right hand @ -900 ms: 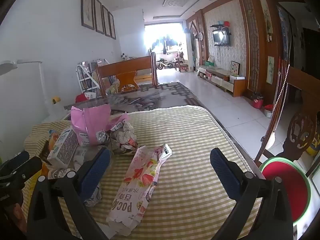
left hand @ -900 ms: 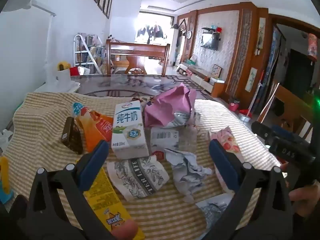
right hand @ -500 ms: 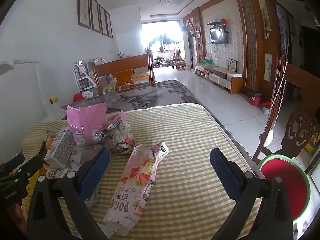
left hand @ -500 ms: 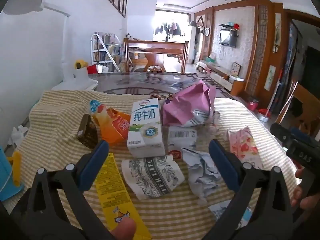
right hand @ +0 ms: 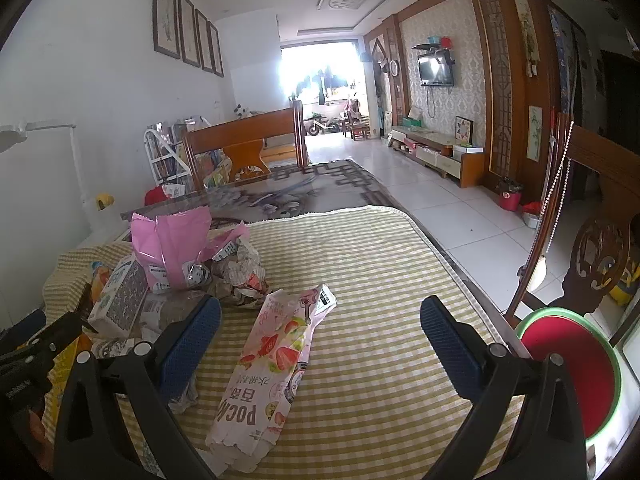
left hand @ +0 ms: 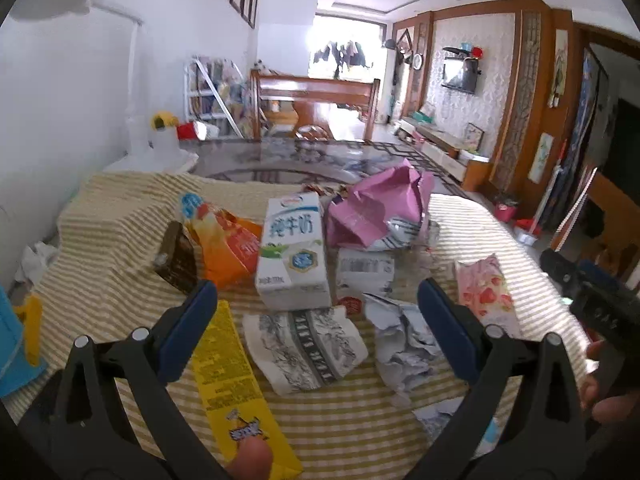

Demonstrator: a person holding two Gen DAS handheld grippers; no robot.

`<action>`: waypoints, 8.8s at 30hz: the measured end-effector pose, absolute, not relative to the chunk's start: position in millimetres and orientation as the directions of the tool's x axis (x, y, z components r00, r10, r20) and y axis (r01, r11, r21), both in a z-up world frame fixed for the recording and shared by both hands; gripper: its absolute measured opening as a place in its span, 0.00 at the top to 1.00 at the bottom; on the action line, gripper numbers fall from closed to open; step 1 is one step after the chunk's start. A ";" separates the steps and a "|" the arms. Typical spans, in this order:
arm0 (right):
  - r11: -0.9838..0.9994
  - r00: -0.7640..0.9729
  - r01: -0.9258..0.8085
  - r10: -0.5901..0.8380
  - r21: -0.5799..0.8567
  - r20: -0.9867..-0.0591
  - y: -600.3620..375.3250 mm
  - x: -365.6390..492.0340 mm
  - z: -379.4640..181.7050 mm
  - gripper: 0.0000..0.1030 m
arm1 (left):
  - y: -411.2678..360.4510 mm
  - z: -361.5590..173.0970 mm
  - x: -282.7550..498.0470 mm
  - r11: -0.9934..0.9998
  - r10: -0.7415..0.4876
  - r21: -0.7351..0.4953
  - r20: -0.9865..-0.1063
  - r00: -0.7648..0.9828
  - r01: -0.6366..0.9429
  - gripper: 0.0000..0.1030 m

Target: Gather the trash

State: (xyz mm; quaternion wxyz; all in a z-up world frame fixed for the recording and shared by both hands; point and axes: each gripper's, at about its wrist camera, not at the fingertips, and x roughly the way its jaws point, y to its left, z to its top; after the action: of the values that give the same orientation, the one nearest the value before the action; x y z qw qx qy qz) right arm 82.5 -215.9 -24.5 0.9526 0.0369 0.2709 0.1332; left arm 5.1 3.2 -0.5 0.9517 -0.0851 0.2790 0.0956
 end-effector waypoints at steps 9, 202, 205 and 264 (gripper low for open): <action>0.970 0.827 -0.206 0.242 0.128 -0.507 -219.3 84.0 -24.1 0.07 | 1.3 -4.8 5.5 0.973 0.105 -0.116 -0.546 0.831 -0.198 0.05; 0.751 0.689 0.288 0.268 0.594 -0.673 -498.5 113.9 -39.7 0.45 | -246.0 -24.4 84.8 0.883 -0.454 -0.443 -0.723 0.521 0.155 0.41; 0.790 0.666 0.222 0.306 0.572 -0.680 -475.0 120.4 -36.1 0.45 | -216.6 -21.2 72.8 0.901 -0.397 -0.423 -0.725 0.563 0.091 0.41; 0.719 0.240 -0.513 0.645 0.469 -0.726 -112.8 111.7 -75.7 0.36 | 35.0 -67.0 -40.8 0.836 0.074 -0.268 -0.810 0.582 -0.479 0.30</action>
State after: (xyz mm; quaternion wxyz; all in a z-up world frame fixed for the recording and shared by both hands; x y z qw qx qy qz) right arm 111.7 -112.8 -75.7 0.7846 0.0664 0.4938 0.3690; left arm -40.8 35.0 -67.0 0.8573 -0.2367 0.4279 0.1611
